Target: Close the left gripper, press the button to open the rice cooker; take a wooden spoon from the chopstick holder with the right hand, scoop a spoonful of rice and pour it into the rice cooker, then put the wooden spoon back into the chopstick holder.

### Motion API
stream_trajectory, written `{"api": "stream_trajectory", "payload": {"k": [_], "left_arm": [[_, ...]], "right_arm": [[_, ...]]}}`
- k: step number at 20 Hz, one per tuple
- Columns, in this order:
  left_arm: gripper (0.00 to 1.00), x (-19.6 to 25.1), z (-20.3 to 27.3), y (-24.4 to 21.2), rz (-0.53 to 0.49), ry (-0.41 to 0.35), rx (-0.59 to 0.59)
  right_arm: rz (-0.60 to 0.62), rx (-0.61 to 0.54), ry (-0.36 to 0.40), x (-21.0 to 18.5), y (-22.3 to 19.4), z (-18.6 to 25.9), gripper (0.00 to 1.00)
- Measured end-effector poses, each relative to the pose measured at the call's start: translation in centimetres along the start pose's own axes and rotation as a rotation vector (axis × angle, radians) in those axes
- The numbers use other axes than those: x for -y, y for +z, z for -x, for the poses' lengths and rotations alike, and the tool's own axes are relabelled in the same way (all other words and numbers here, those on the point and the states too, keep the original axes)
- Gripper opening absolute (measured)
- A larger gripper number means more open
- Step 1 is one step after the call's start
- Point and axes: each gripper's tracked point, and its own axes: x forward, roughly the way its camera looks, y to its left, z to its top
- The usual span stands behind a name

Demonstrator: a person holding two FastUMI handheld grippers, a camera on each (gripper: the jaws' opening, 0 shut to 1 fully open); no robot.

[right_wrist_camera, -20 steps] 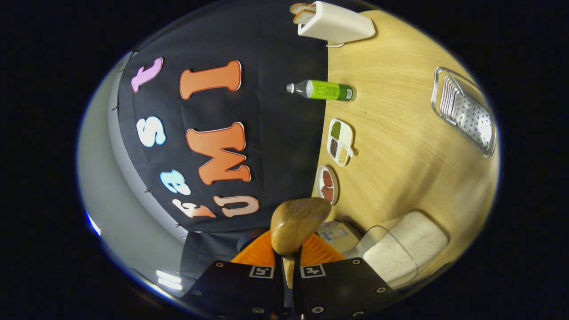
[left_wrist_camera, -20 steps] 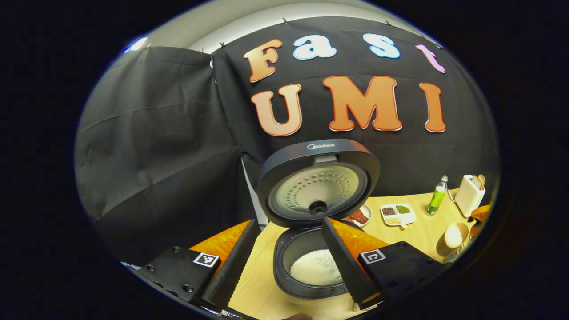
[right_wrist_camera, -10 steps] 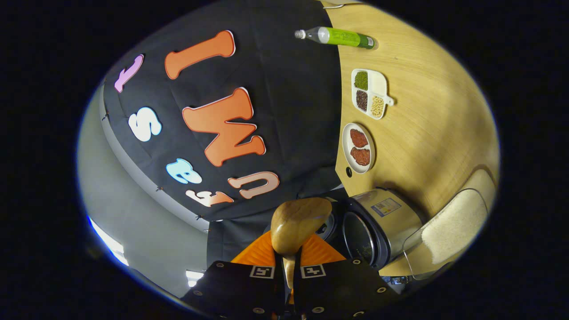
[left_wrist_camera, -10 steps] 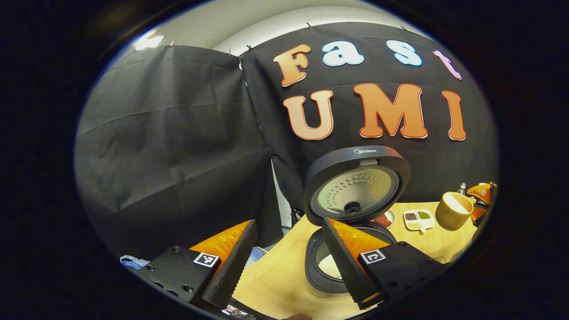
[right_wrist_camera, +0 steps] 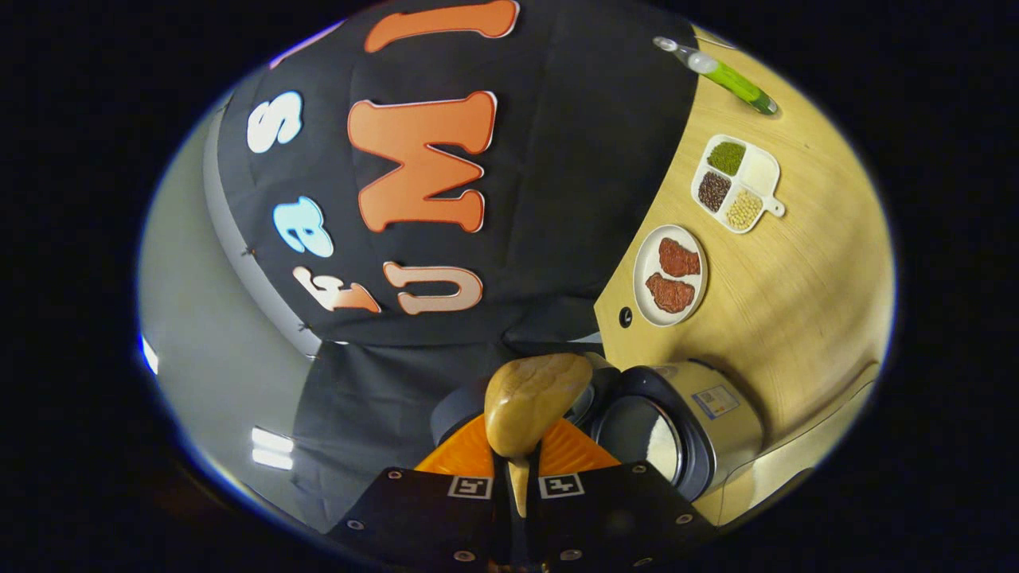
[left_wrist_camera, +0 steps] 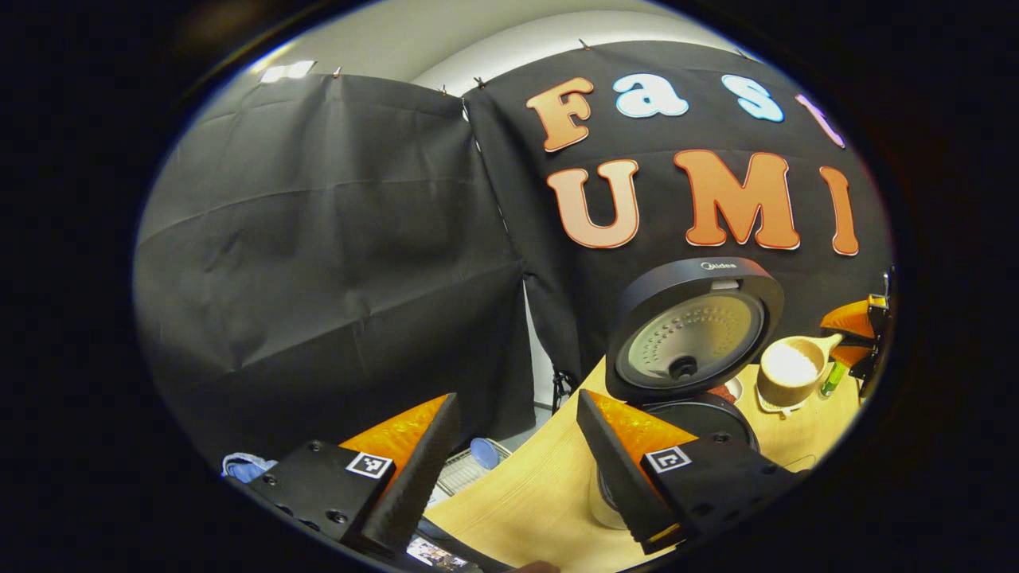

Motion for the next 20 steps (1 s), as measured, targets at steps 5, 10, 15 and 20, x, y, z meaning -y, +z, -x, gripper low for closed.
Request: {"api": "stream_trajectory", "payload": {"k": [5,10,15,20], "left_arm": [[0.99,-0.5,-0.2,-0.6,0.013,-0.001,-0.008],[0.92,-1.0,-0.1,-1.2,-0.005,0.006,-0.001],[0.92,-1.9,0.2,-1.5,0.009,0.012,-0.011],[0.92,-2.6,0.5,-1.9,-0.003,0.028,-0.015]], "right_arm": [[0.164,0.007,-0.072,0.1,-0.8,-2.4,0.07],[0.356,0.015,-0.139,0.3,-1.6,-3.7,0.07],[0.57,0.026,-0.236,1.4,-1.6,-5.0,0.07],[0.688,0.02,-0.24,0.7,-2.3,-5.8,0.07]]}}
